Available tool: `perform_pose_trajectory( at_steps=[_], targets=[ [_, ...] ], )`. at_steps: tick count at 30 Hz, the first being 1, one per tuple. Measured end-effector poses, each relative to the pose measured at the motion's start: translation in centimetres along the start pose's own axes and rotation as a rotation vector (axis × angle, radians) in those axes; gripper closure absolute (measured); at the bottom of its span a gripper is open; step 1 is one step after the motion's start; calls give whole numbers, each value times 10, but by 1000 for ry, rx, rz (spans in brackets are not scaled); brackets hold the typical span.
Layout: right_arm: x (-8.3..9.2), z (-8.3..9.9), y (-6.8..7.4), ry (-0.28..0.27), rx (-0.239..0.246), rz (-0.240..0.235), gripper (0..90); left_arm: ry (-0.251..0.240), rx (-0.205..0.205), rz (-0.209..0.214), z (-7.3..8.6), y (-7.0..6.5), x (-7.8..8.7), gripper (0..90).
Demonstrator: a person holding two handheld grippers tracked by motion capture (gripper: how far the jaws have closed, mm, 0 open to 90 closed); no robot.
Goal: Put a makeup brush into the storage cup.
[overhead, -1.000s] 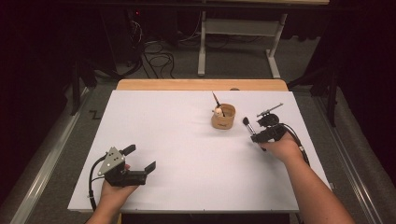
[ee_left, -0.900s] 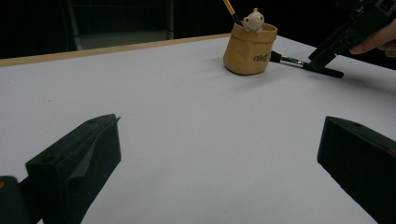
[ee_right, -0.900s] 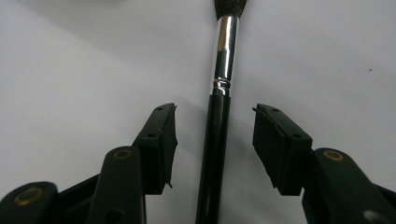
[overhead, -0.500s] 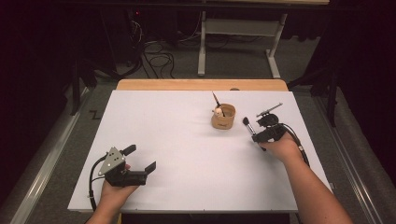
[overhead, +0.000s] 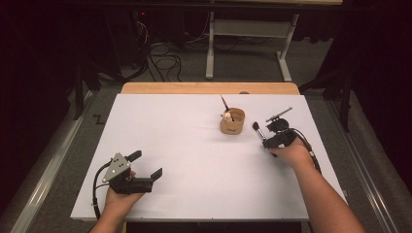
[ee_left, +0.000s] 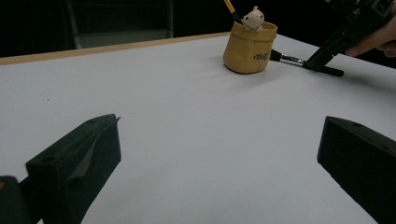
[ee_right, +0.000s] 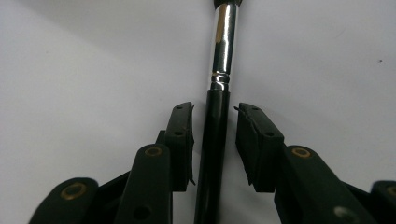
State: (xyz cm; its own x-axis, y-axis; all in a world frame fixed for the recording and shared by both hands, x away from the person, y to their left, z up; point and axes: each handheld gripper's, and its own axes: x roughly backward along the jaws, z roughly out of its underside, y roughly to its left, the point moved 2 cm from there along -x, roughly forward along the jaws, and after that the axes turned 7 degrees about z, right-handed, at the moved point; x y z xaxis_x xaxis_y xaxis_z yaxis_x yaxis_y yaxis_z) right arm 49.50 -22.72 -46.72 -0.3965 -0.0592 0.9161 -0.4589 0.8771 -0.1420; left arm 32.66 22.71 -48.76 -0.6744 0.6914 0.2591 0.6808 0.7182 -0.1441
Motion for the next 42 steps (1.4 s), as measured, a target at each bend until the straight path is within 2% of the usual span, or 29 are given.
perform_pose_trajectory(
  at_steps=[16, 23, 29, 38, 42],
  targets=[
    [-2, 0, 1, 12, 12, 22, 764, 2, 0, 1, 0, 0, 0, 6],
    [-3, -4, 3, 51, 9, 31, 772, -1, 1, 2, 0, 0, 1, 6],
    [-3, -4, 4, 50, 28, 39, 806, 0, 0, 2, 0, 0, 1, 6],
    [0, -3, 2, 44, 7, 36, 807, -4, 4, 0, 0, 0, 1, 6],
    [6, 0, -1, 25, -6, 34, 807, -4, 3, 0, 0, 0, 1, 6]
  ],
)
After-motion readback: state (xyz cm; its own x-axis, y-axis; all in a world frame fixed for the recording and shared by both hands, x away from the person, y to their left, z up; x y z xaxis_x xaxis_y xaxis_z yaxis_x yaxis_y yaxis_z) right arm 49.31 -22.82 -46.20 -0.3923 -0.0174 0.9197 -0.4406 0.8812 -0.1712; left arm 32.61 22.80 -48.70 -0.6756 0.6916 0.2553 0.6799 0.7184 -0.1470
